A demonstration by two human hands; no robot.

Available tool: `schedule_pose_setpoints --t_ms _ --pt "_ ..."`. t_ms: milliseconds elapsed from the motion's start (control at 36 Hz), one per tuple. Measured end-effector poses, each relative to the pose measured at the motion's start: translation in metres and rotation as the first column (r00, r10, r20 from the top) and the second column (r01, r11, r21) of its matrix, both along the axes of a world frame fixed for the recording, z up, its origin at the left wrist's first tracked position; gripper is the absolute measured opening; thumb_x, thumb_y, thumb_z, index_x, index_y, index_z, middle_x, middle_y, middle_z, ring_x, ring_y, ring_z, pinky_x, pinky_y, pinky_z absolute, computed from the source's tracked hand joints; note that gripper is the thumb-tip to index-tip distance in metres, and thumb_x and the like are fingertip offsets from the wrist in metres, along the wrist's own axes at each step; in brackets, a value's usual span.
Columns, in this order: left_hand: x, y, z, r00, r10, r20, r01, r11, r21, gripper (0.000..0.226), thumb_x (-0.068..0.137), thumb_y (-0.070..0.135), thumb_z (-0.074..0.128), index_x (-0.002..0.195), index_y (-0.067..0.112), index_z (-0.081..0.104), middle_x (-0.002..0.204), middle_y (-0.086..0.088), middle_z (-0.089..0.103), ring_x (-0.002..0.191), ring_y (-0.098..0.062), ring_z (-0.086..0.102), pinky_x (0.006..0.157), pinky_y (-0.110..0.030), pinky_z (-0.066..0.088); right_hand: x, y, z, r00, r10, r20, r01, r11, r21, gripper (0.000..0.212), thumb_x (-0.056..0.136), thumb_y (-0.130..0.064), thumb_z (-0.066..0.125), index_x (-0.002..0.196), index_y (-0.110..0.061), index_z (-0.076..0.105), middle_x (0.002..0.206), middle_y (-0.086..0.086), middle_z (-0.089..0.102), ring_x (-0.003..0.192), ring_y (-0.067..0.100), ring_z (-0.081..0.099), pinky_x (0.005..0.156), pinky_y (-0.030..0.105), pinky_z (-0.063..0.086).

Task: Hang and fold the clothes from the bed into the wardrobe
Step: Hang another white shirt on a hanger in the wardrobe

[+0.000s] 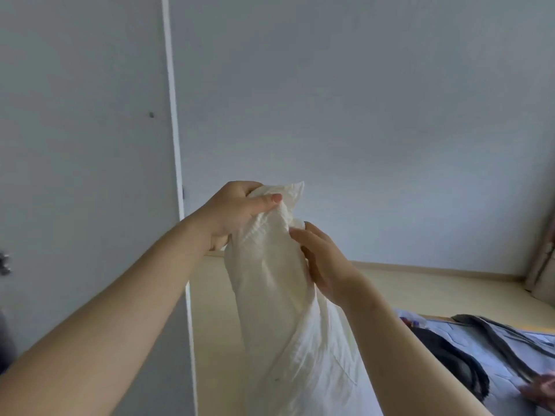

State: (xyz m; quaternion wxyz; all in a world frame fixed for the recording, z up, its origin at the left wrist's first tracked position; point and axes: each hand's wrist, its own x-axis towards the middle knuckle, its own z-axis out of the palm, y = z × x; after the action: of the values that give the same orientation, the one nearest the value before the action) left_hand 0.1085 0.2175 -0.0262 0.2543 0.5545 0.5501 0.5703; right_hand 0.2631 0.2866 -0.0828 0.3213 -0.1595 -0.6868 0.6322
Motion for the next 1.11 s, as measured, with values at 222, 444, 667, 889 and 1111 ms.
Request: schedule_pose_setpoints --t_ms 222,444,667,889,1111 --pt "-0.087 -0.117 0.012 0.952 0.307 -0.003 -0.306 0.948 0.090 0.018 0.087 0.021 0.064 0.075 0.007 0.062 0.068 -0.003 0.064 0.064 -0.016 0.061 0.060 -0.027 0.050 -0.120 -0.085 0.021 0.983 0.180 0.024 -0.181 0.972 0.151 0.021 0.081 -0.025 0.070 0.095 -0.010 0.068 0.093 0.010 0.073 0.086 0.026 0.070 0.077 0.038 0.056" --pt "-0.165 -0.246 0.005 0.860 0.507 -0.060 -0.500 0.859 0.109 0.021 0.073 0.045 0.071 0.088 0.030 0.066 0.086 0.011 0.072 0.082 -0.008 0.068 0.074 -0.025 0.054 -0.211 -0.188 0.047 0.943 0.286 -0.171 -0.275 0.958 0.086 0.020 0.090 -0.014 0.059 0.105 -0.001 0.063 0.103 0.021 0.068 0.096 0.037 0.066 0.084 0.047 0.055" --pt "-0.225 -0.355 -0.047 0.795 0.562 -0.228 -0.606 0.750 -0.263 0.012 0.090 0.016 0.061 0.100 0.023 0.063 0.103 0.006 0.068 0.096 -0.008 0.064 0.085 -0.017 0.049 -0.273 -0.259 0.063 0.865 0.389 -0.316 -0.424 0.905 -0.046 0.011 0.091 -0.018 0.058 0.100 -0.014 0.062 0.095 0.006 0.072 0.089 0.021 0.069 0.082 0.037 0.057" --pt "-0.270 -0.433 -0.035 0.345 0.925 -0.161 -0.938 0.347 -0.016 0.023 0.098 0.027 0.044 0.110 0.015 0.058 0.115 -0.011 0.061 0.107 -0.029 0.057 0.089 -0.035 0.044 -0.332 -0.300 0.054 0.861 0.435 -0.262 -0.439 0.897 0.045 0.016 0.089 -0.013 0.060 0.101 -0.003 0.061 0.092 0.011 0.069 0.082 0.027 0.066 0.070 0.035 0.052" --pt "-0.277 -0.475 0.008 0.140 0.944 -0.300 -0.949 0.214 0.231 0.030 0.094 0.019 0.048 0.067 0.032 0.053 0.071 0.011 0.053 0.066 -0.007 0.048 0.059 -0.023 0.036 -0.390 -0.336 0.033 0.793 0.609 0.000 -0.608 0.791 0.074 0.038 0.074 0.000 0.067 0.110 -0.011 0.060 0.100 0.009 0.068 0.088 0.024 0.067 0.072 0.033 0.055"
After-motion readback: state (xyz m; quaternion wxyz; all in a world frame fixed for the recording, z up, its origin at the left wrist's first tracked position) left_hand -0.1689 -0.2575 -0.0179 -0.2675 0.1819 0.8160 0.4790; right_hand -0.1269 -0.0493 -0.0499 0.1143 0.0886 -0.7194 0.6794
